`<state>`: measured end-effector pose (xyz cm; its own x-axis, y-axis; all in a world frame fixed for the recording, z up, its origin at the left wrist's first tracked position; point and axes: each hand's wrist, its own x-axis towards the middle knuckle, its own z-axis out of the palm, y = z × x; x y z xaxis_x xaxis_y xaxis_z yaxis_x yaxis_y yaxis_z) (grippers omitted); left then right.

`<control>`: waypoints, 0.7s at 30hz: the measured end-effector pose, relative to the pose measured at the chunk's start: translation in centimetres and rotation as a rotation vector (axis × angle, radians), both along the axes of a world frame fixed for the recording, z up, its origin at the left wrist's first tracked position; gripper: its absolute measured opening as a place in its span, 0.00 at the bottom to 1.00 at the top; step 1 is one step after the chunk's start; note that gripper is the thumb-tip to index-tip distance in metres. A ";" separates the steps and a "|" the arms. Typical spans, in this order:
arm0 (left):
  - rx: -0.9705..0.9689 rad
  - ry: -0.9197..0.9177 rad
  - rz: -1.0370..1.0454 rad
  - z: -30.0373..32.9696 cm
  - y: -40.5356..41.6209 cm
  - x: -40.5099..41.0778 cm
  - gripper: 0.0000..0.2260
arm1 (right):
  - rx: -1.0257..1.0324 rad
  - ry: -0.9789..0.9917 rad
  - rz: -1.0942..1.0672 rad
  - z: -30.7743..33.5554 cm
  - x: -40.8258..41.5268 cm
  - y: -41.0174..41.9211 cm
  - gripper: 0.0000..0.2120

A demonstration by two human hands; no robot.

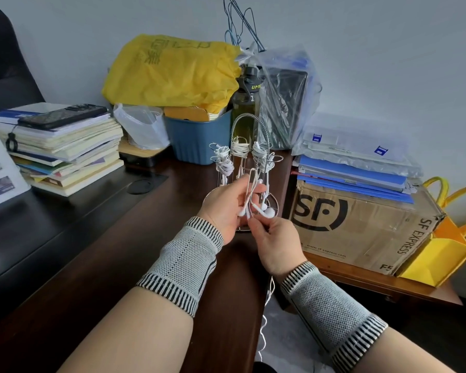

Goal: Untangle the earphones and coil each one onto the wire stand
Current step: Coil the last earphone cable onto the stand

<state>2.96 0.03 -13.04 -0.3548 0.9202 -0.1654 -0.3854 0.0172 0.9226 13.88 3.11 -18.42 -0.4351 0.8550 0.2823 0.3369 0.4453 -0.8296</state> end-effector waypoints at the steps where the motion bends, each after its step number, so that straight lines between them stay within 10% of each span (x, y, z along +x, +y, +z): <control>1: -0.010 0.004 -0.008 -0.1 0.0 0.0 0.18 | -0.004 0.005 -0.017 0.0 0.2 0.2 0.12; 8: 0.042 0.253 -0.013 -1.0 0.2 0.4 0.04 | 0.072 -0.018 -0.009 0.9 2.0 1.1 0.09; 21: 0.035 0.478 -0.068 -2.2 0.0 -0.5 0.10 | 0.020 0.210 -0.070 2.6 2.6 1.6 0.09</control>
